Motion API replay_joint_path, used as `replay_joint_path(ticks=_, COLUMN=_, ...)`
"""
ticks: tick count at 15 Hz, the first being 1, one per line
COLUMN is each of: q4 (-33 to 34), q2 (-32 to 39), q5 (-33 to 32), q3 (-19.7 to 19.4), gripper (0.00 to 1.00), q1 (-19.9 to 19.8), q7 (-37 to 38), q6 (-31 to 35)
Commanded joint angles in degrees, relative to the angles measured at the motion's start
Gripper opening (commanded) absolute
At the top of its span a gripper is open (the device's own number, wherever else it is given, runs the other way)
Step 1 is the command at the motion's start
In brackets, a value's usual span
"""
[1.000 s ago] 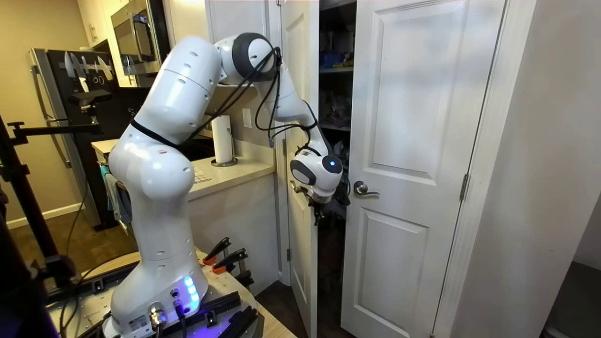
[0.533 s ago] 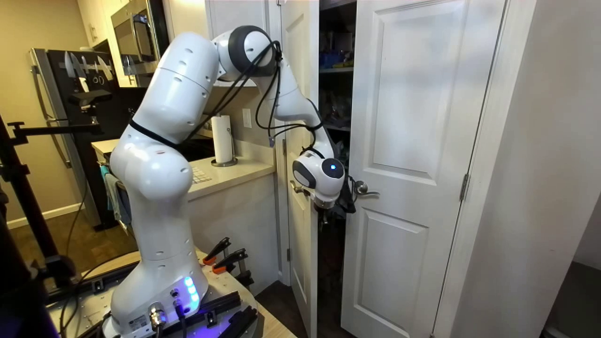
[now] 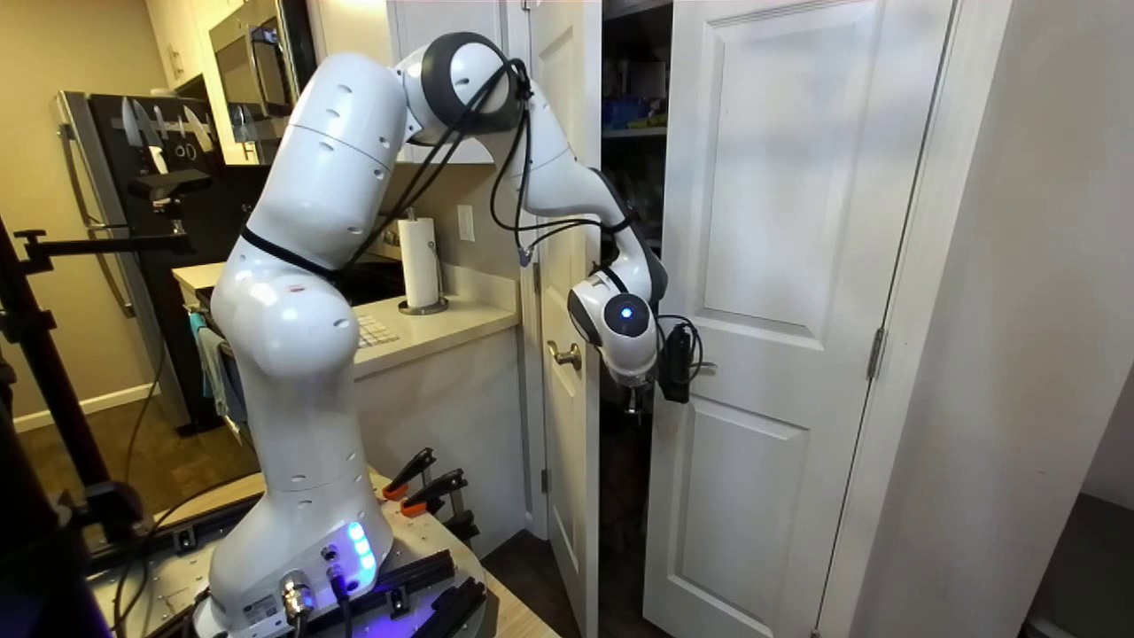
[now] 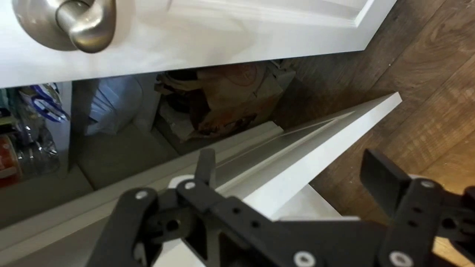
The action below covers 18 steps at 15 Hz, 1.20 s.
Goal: Open the door on the left
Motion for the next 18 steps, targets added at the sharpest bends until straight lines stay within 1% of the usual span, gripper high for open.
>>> replay_joint_path(ticks=1, q4=2.5, q2=-0.2, q5=2.9, q3=0.9, gripper=1.00, q1=-0.1, q7=0.0, q6=1.4)
replay_joint_path(ticks=7, q4=6.8, q2=0.6, q5=0.6, q3=2.7, gripper=1.00, q1=0.8, q7=1.1, q6=0.9)
replay_joint_path(ticks=10, q4=7.5, q2=0.4, q5=-0.9, q3=4.0, gripper=1.00, q1=2.1, q7=0.8, q6=0.7)
replay_joint_path(ticks=12, q4=7.3, q2=0.1, q5=-3.1, q3=4.7, gripper=1.00, q1=3.2, q7=0.6, q6=0.4)
replay_joint_path(ticks=15, q4=5.8, q2=-0.5, q5=-11.1, q3=5.3, gripper=1.00, q1=4.6, q7=1.1, q6=-1.1)
replay_joint_path(ticks=18, q4=4.3, q2=-1.3, q5=-19.3, q3=4.8, gripper=1.00, q1=5.8, q7=1.0, q6=-1.8)
